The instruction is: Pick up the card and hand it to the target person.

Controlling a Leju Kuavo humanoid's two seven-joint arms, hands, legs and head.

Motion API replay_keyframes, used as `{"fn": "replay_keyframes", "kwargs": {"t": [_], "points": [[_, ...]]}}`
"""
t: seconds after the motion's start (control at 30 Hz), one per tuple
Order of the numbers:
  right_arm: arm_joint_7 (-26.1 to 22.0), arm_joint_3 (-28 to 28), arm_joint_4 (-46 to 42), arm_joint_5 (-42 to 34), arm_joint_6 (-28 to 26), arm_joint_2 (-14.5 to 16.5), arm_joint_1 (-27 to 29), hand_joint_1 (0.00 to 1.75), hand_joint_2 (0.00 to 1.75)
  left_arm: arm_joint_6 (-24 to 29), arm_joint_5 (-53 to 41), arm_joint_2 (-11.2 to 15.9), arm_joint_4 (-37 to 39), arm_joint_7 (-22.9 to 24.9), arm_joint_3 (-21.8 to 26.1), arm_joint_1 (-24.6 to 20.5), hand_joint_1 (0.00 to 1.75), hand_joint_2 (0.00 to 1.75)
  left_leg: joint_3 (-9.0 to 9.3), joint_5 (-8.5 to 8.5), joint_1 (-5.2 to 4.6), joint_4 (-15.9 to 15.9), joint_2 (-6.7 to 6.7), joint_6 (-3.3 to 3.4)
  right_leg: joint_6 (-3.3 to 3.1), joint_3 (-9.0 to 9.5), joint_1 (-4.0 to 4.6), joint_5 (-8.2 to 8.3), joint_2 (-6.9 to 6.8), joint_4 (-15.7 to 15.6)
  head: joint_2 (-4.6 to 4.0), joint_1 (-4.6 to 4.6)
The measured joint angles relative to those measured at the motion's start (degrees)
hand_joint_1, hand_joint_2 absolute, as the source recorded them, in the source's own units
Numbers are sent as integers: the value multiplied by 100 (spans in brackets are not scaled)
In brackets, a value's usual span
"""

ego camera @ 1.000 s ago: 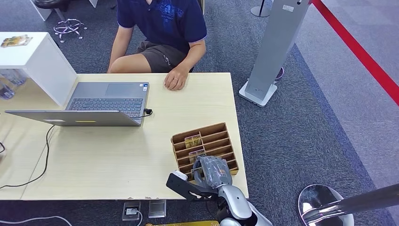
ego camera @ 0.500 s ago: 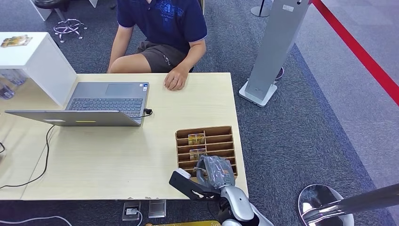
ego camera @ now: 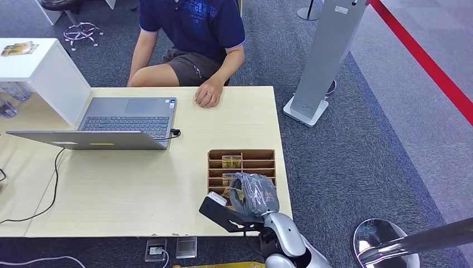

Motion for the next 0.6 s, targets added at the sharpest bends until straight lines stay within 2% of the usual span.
{"fn": "replay_keyframes", "kwargs": {"t": [0.33,0.47,0.6], "points": [[-521,136,-59,-613,-47,12,-1322,143,175,-45,-96,0,-1,-81,-2,-6,0,0,-2,1,0,0,0,-1,0,1,0,2,0,3,0,2],[-937,217,488,-839,-174,234,-1953,143,175,-63,-185,0,-2,-70,-40,-22,0,0,-4,2,0,0,-1,-1,0,0,0,2,-1,5,0,1],[-1405,333,1554,-920,-406,615,-2630,143,175,-99,-273,0,-2,-65,-114,-48,0,0,-5,3,1,-1,-4,-2,0,0,1,2,-2,8,1,-6]]}}
